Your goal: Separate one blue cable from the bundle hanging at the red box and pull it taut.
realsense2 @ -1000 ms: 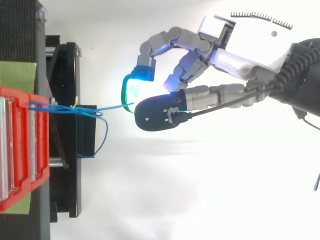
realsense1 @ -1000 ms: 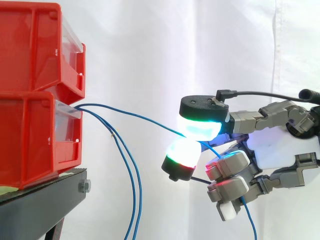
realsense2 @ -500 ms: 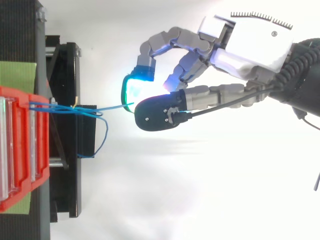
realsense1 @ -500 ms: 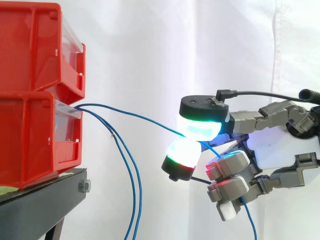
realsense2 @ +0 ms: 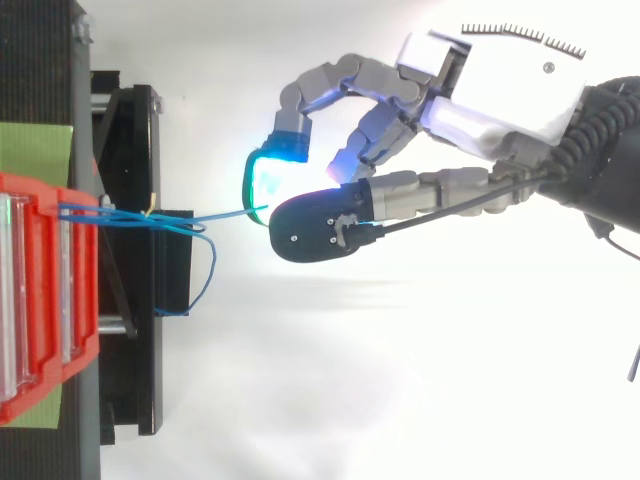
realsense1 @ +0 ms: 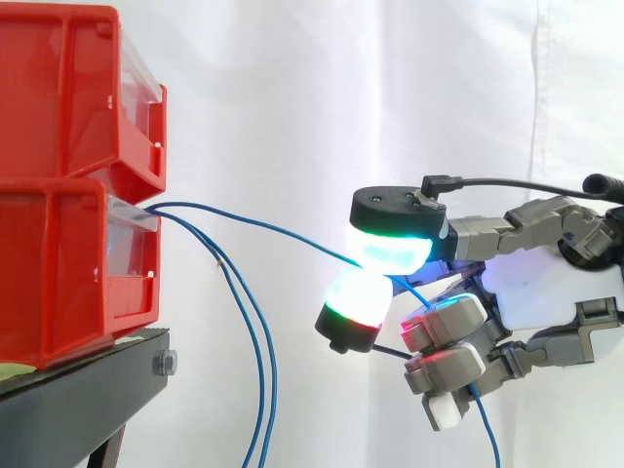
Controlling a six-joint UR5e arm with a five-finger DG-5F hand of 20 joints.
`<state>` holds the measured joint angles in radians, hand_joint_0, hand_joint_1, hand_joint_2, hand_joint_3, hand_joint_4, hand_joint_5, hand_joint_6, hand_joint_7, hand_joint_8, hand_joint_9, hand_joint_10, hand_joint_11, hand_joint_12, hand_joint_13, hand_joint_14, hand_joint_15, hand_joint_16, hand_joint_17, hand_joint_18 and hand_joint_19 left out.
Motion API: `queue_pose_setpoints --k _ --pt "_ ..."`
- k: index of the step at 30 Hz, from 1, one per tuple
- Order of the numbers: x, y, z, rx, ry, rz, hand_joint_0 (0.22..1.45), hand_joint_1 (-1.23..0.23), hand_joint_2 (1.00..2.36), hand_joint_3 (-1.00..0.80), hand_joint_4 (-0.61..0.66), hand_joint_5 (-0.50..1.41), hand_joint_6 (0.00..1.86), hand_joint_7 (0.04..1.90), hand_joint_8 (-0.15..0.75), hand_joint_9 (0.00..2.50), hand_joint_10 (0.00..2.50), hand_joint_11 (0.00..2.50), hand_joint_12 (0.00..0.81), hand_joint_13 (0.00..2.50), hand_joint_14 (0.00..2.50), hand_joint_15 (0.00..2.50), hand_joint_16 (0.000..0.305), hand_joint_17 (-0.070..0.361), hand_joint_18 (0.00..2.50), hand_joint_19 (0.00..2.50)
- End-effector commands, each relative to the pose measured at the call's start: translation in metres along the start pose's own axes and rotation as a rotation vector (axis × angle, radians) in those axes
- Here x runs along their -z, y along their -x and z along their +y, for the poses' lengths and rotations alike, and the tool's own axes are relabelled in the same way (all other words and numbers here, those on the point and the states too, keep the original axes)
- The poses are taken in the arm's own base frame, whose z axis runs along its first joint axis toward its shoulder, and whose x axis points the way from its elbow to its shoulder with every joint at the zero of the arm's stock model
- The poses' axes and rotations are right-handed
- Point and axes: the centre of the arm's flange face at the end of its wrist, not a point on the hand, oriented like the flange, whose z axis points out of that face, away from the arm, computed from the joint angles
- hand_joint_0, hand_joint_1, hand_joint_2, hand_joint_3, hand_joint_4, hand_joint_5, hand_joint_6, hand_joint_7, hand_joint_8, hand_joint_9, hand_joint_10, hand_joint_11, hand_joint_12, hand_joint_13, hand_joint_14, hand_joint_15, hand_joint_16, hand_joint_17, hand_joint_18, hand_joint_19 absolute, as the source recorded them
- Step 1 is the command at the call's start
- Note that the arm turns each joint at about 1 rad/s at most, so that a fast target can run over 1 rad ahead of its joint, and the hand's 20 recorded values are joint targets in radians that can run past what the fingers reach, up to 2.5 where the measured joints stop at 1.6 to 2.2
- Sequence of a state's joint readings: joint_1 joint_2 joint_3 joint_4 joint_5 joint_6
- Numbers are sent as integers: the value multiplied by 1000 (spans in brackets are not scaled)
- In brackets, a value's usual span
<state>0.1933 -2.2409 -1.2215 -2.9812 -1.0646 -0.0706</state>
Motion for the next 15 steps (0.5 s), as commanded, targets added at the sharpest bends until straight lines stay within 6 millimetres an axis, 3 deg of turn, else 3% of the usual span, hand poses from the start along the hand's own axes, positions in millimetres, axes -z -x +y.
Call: queue_pose_setpoints --k 1,15 --pt "0 0 0 0 -1 0 697 -710 1027 -182 -102 -204 934 1104 261 1107 284 1586 310 1102 0 1657 41 93 719 802" --pt "0 0 0 0 1 0 697 -710 1027 -182 -100 -204 934 1100 261 1106 288 1596 307 1099 0 1658 41 93 721 803"
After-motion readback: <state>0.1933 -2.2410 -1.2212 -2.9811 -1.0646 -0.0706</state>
